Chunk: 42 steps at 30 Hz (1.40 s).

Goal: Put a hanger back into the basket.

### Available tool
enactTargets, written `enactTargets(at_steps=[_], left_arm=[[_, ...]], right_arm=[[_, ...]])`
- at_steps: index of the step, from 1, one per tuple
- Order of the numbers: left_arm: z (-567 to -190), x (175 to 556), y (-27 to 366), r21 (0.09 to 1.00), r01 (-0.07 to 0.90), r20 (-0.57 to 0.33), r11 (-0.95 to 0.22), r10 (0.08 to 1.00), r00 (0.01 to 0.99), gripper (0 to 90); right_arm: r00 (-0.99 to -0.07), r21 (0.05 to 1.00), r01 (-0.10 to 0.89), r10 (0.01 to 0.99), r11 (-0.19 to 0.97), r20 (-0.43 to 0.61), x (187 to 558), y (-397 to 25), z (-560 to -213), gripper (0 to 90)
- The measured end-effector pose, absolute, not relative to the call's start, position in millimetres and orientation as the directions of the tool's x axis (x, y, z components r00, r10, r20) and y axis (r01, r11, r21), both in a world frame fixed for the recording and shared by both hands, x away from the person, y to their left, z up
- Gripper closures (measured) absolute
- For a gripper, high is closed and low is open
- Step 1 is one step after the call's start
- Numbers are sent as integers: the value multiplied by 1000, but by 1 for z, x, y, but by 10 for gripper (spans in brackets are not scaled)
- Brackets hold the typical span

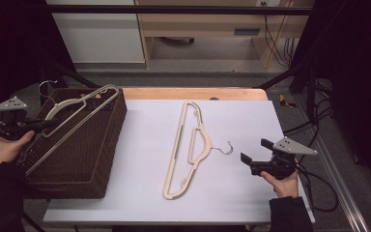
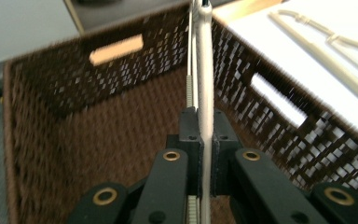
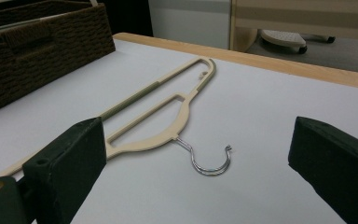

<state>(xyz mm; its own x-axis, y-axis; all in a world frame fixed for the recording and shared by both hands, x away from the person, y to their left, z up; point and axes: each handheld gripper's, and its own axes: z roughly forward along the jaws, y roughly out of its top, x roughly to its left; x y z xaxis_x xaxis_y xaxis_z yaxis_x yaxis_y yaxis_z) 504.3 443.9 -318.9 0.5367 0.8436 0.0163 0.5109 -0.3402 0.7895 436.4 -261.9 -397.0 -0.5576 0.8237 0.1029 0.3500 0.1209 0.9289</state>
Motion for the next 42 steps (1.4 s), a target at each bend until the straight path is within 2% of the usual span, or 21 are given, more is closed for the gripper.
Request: enactTargets(at_steps=[12,21,25,26,30,37,42], left_arm=[[-359,508,448,750,583,-23,-312,869,494,856],[-377,510,447,715,627,-4,-309,895,446,848],[-381,512,446,670,662,27,-335,903,429,845],[-383,513,448,655,679,47,-332,915,401,842],[-384,513,454,652,701,30,-289,934,357,829],[-388,516,459,618,748,35,-244,958,283,638],[-393,520,462,583,791,2,-183,975,224,527]], right_arm=[[-559,928,352,823,126,100,437,-261,-398,44],[-563,927,351,821,129,98,436,-262,-397,44],[-559,926,356,823,127,102,437,-260,-398,44],[-565,926,353,820,137,94,437,-261,-398,44],[-563,925,354,821,136,95,437,-260,-399,44],[-566,924,356,819,139,95,438,-259,-400,43],[-567,923,357,818,142,94,438,-258,-400,43]])
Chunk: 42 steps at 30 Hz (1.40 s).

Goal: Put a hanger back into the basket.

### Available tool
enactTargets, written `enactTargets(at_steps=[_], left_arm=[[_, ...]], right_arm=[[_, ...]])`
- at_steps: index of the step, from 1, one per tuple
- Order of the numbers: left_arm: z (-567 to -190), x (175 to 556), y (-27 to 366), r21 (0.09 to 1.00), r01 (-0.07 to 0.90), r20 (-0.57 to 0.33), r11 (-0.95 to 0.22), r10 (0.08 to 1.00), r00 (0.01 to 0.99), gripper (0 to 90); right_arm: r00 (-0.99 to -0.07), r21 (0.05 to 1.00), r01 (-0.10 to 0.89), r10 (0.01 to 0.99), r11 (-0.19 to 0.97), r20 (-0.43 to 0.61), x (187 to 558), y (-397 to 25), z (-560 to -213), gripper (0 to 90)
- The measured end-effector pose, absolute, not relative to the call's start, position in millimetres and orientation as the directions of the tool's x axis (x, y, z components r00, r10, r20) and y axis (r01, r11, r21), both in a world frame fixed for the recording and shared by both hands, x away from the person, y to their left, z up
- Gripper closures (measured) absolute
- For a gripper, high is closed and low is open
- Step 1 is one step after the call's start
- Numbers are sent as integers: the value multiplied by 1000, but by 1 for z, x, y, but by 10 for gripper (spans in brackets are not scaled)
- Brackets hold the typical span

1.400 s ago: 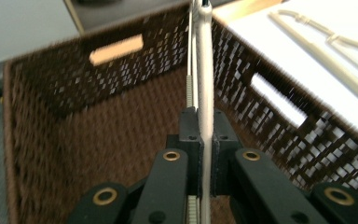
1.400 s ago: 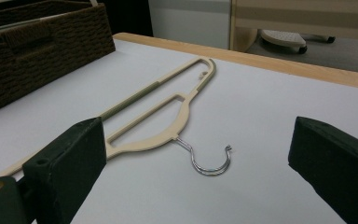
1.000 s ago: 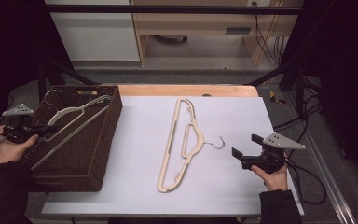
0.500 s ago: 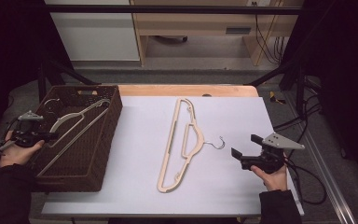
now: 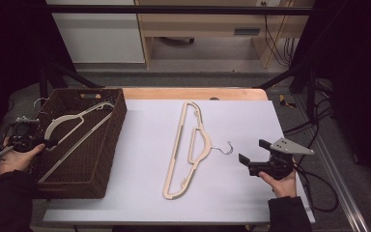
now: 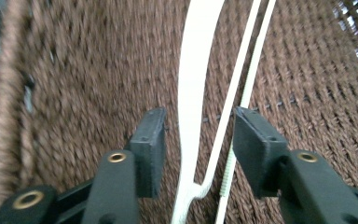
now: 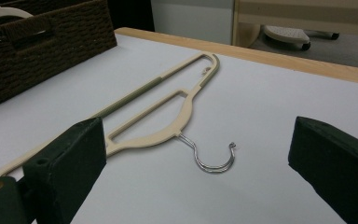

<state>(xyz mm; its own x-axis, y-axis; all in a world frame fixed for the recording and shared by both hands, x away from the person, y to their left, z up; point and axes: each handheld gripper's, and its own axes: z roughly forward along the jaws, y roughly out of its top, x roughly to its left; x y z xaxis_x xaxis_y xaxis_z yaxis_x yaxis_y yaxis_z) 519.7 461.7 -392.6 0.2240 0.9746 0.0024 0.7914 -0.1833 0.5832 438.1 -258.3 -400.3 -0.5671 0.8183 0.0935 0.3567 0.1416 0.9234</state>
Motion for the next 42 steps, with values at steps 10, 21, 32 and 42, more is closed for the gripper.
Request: enactTargets(at_steps=[10,21,32,42], left_arm=[[-387,516,460,596,788,-22,-156,978,210,416],[-337,480,427,786,584,30,-204,956,293,294],[-311,449,353,913,357,15,-197,892,452,93],[-323,434,290,945,263,16,-197,827,562,66]], right_arm=[[-572,924,354,815,142,94,438,-258,-401,44],[-573,926,354,812,128,107,437,-257,-398,45],[-579,930,341,810,135,95,438,-255,-398,56],[-584,932,331,808,147,80,442,-253,-402,91]])
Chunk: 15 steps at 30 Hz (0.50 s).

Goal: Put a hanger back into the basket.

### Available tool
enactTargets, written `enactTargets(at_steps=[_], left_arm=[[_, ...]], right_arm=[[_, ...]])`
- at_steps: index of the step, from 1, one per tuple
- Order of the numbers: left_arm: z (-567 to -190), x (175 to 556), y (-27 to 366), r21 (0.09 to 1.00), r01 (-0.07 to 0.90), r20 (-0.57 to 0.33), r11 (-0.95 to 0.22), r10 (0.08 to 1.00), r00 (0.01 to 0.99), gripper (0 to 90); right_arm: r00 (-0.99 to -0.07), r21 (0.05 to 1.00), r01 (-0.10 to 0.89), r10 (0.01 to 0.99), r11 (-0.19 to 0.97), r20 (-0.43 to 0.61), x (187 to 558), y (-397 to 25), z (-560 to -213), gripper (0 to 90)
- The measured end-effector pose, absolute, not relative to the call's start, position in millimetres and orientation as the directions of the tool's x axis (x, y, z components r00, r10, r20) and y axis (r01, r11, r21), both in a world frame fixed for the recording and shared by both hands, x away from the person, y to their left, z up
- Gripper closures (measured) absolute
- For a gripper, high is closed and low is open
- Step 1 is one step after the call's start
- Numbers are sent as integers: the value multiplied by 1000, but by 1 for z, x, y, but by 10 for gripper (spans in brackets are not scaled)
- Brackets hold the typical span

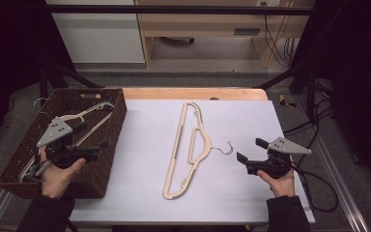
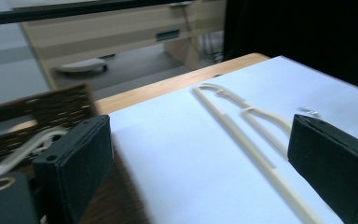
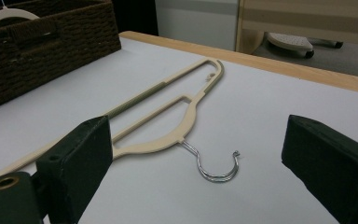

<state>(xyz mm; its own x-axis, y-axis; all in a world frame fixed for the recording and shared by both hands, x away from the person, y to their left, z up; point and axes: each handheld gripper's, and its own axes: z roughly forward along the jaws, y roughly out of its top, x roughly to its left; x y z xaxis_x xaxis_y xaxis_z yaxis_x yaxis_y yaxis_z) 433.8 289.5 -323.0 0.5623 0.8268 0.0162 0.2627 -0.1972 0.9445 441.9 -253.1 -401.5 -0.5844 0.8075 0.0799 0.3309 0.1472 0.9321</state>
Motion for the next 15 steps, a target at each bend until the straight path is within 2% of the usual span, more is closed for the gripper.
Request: enactTargets(at_steps=[11,15], left_arm=[[-351,422,228,950,235,-6,-207,738,675,83],[-370,424,204,936,247,-4,-251,693,721,83]], right_arm=[[-593,918,346,804,193,55,457,-245,-416,110],[-594,902,362,804,233,31,467,-238,-425,168]])
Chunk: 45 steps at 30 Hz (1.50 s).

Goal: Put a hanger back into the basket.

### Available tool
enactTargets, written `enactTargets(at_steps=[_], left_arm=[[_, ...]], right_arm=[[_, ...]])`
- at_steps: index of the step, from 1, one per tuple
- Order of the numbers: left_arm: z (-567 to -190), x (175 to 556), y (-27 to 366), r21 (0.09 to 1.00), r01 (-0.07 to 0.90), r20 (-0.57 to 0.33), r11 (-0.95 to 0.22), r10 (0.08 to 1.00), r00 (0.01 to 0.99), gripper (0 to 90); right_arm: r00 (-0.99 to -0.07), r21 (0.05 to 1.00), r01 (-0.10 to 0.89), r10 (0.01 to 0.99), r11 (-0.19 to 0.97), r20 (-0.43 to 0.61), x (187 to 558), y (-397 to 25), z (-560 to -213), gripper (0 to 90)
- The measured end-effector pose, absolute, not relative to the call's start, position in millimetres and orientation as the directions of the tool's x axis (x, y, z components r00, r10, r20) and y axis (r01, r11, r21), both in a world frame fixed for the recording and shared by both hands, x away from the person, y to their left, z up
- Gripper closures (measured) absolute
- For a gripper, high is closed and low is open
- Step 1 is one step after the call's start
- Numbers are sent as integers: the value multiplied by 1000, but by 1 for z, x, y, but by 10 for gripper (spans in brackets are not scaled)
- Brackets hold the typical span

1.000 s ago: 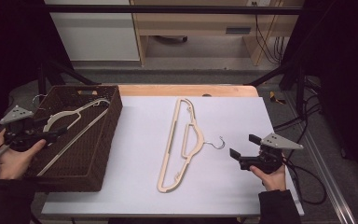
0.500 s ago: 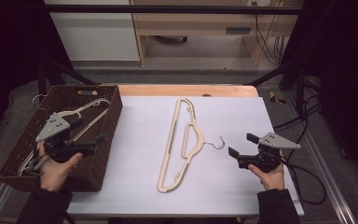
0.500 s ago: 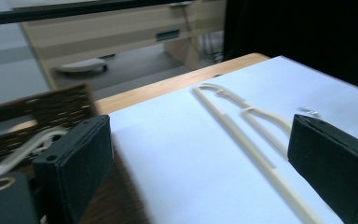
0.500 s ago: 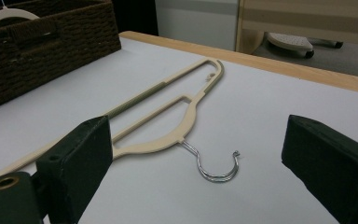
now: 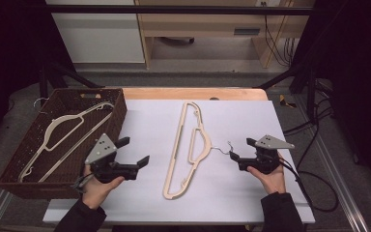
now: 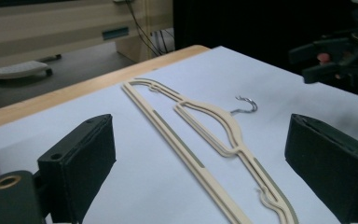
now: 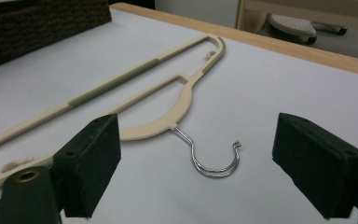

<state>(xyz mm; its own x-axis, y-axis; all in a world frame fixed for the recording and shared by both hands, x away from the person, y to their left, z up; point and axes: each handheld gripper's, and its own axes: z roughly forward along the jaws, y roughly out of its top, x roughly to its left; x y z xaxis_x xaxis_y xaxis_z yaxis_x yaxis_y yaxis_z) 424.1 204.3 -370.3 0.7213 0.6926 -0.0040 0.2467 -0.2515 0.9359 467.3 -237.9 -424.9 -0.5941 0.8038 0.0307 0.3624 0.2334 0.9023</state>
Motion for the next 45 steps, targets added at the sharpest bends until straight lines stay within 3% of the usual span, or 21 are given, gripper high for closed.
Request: enactTargets(at_steps=[12,16,25,33,45], left_arm=[[-410,430,184,897,314,-30,-311,667,745,80],[-414,432,184,890,326,-32,-320,668,743,82],[-418,432,180,883,328,-28,-337,660,751,86],[-420,433,180,881,330,-29,-338,659,751,90],[-421,434,180,878,331,-22,-346,662,749,91]], right_arm=[[-613,851,430,789,301,30,504,-215,-451,329],[-606,823,463,795,328,24,516,-209,-461,410],[-640,754,503,769,422,-4,528,-202,-478,686],[-654,742,519,756,424,24,530,-204,-483,834],[-692,750,493,721,440,32,529,-207,-478,892]])
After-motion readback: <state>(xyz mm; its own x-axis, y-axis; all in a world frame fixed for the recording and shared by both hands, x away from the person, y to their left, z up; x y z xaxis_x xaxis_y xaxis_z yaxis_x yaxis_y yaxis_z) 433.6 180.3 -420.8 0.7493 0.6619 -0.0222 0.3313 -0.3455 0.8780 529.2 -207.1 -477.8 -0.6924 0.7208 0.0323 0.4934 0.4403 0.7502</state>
